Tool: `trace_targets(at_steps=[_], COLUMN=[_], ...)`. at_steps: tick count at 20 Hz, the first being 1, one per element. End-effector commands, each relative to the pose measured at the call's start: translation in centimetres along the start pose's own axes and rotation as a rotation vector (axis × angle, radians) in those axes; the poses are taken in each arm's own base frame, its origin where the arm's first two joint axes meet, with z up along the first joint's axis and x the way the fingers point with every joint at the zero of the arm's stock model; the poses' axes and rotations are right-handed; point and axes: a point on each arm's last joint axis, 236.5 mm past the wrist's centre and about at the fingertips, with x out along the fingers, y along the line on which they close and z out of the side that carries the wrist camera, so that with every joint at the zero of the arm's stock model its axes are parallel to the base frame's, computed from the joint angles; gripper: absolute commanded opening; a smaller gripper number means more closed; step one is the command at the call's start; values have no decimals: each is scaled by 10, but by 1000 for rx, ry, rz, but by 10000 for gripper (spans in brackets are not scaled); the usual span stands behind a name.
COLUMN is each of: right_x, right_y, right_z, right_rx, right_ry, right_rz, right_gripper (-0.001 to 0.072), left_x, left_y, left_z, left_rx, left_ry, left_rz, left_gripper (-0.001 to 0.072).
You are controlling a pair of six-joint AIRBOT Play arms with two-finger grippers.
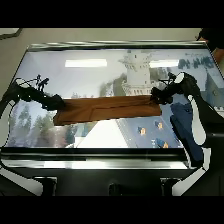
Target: Fold the shirts.
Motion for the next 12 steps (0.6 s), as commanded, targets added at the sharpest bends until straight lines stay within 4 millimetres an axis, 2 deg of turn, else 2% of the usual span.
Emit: trace_targets(at_steps=[1,3,5,9,10,12], right_x=[-12,-16,-7,16,18,19], right_y=[-12,-29,-34,-20,-14,-1], right_z=[2,1,-6,-22,-28,-37], right_rx=[-2,31,41,77,91,115], right_ry=[6,27,63,147,177,221], right_rz=[3,-2,-6,59,88,148], right_gripper=[668,685,686,683,665,515], left_x=[-8,-25,-38,-60,-65,-72], left_y=[-1,-5,-13,-32,-38,-52], left_z=[-8,-7,-3,-2,-2,-1], left_rx=[2,13,28,72,81,95], left_ry=[56,47,6,-46,-59,-82], left_rz=[-20,-25,-29,-19,-25,-56], left_gripper=[566,565,565,564,564,563])
